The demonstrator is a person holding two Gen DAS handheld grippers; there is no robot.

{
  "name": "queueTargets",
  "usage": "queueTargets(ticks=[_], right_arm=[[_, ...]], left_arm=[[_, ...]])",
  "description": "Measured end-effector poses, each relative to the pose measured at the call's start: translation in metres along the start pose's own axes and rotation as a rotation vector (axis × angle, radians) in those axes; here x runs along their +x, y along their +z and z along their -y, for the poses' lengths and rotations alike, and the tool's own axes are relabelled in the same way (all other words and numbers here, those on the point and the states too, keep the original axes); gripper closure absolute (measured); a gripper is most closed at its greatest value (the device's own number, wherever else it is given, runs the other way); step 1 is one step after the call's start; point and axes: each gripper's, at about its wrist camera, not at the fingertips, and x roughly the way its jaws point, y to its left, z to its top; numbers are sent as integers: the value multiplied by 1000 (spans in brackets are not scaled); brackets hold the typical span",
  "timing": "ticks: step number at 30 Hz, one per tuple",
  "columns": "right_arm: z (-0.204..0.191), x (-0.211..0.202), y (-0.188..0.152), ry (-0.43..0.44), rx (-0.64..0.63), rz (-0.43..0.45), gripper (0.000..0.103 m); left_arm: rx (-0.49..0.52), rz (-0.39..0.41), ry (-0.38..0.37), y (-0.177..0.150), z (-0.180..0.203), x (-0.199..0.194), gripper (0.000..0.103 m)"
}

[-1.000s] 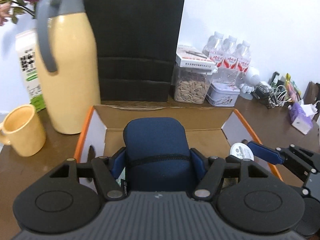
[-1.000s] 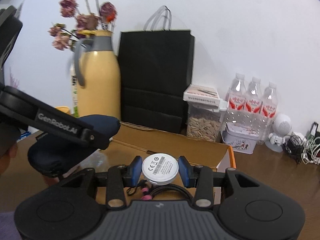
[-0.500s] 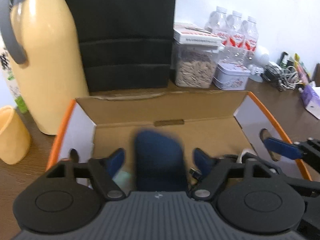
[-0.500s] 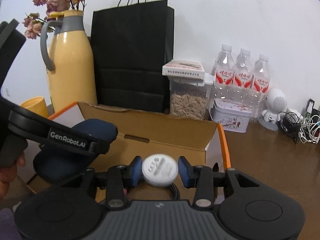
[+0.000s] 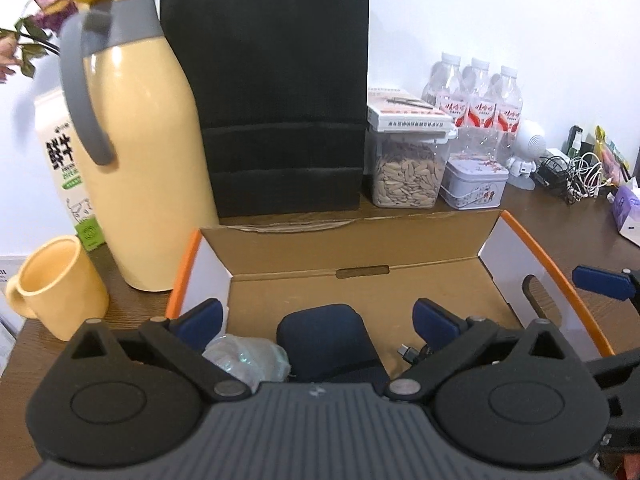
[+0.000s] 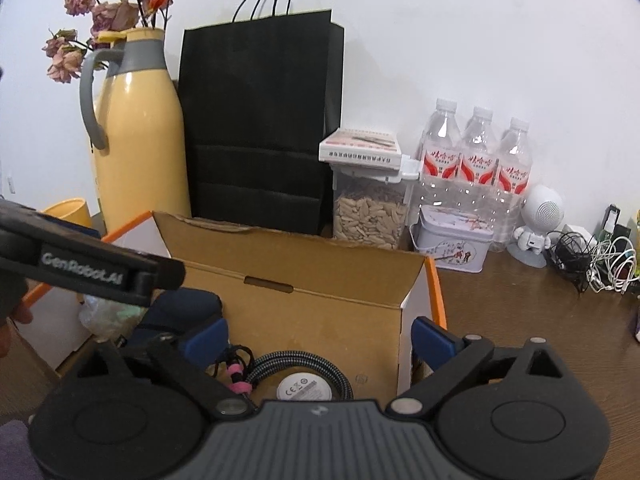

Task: Organize objects
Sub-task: 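Lower the navy pouch and white puck into the box and release both, then move the left gripper to the purple cloth bag while the right approaches the red rose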

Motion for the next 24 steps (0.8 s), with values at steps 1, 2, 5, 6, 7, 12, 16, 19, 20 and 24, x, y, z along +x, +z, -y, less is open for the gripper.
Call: queueTargets(ticks=[1,2,5,6,7,12,16,19,20,24], right_arm=[[0,-3,1,0,-1,5,5],[0,-6,3,1,-1,11,4],[-1,-19,6,4,-4,29,4],[-1,-25,7,4,-6,35,4],[-2,-30,7,3,-6,42,4],[-4,-60,4,11,-17,71,3],[-5,-85,-3,9,-27,85,1],[-4,-103,-10,2,-37,94,0],[-3,-107,-13,1,-38,95,0],[4,-130,-25,-9,-45,93,0]], left_arm=[[0,5,2,0,0,-4,0],[0,9,5,0,0,-10,0],[-1,24,10,-2,-2,-27,0],[-1,29,13,-3,-3,-34,0],[-2,32,15,-5,-3,-39,0],[0,49,25,-14,-7,-69,0],[-15,57,41,-25,-12,-89,0],[-18,52,48,-36,-15,-102,0],[-17,49,51,-40,-16,-106,0],[-20,33,58,-56,-20,-119,0]])
